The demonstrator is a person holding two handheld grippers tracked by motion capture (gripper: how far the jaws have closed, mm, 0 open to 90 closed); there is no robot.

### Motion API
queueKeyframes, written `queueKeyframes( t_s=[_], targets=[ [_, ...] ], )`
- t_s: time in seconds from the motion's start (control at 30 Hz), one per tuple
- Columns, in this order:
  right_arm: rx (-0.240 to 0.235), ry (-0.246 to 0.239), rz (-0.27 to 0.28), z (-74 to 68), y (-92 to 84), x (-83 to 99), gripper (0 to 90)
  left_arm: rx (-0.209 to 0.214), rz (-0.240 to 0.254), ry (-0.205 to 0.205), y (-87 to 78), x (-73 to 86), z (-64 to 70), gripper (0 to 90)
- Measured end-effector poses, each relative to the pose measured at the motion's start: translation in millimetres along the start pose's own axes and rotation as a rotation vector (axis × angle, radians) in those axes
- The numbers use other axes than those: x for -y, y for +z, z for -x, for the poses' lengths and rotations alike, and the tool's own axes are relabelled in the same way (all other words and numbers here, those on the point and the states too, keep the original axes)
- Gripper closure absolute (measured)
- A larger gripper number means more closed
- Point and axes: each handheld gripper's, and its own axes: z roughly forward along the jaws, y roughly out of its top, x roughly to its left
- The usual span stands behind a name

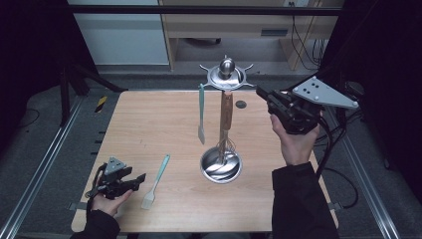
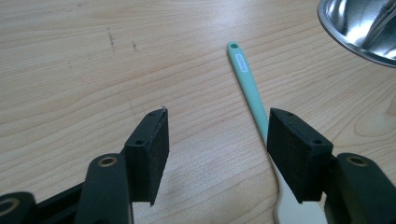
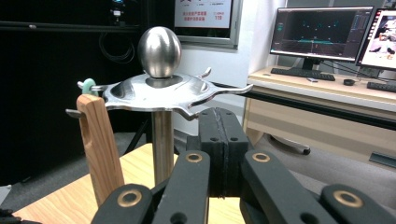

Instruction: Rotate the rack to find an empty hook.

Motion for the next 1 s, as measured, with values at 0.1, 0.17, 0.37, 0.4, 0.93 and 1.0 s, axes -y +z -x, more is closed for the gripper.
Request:
queueKeyframes(
  t_s=[0.1, 0.17, 0.37, 0.4, 0.93, 1.0],
  targets=[
    [-0.007, -0.001, 0.001, -0.6, -1.3, 1.1, 90.0, -0.001, 0.000, -0.002, -0.1, 0.1, -0.1, 38.6],
    [-0.013, -0.004, 0.002, -1.4, -2.3, 1.3, 90.0, -0.002, 0.000, -0.001, 0.1, 0.1, 0.0, 38.6],
    [-0.028, -0.015, 0.007, -4.2, -3.7, 0.6, 90.0, -0.002, 0.000, -0.002, 0.3, 0.1, 0.5, 38.7],
    [-0.030, -0.020, 0.009, -4.8, -3.8, 0.7, 90.0, -0.001, 0.000, -0.002, 0.4, 0.1, 0.6, 38.6],
    [-0.056, -0.043, -0.007, -14.2, -1.7, 7.5, 90.0, -0.002, -0.002, -0.003, 0.0, 0.1, 0.6, 38.3],
    [-0.038, -0.031, -0.009, -11.0, -1.7, 8.3, 90.0, -0.002, -0.004, -0.001, 0.3, 0.1, 0.6, 38.3]
  ],
)
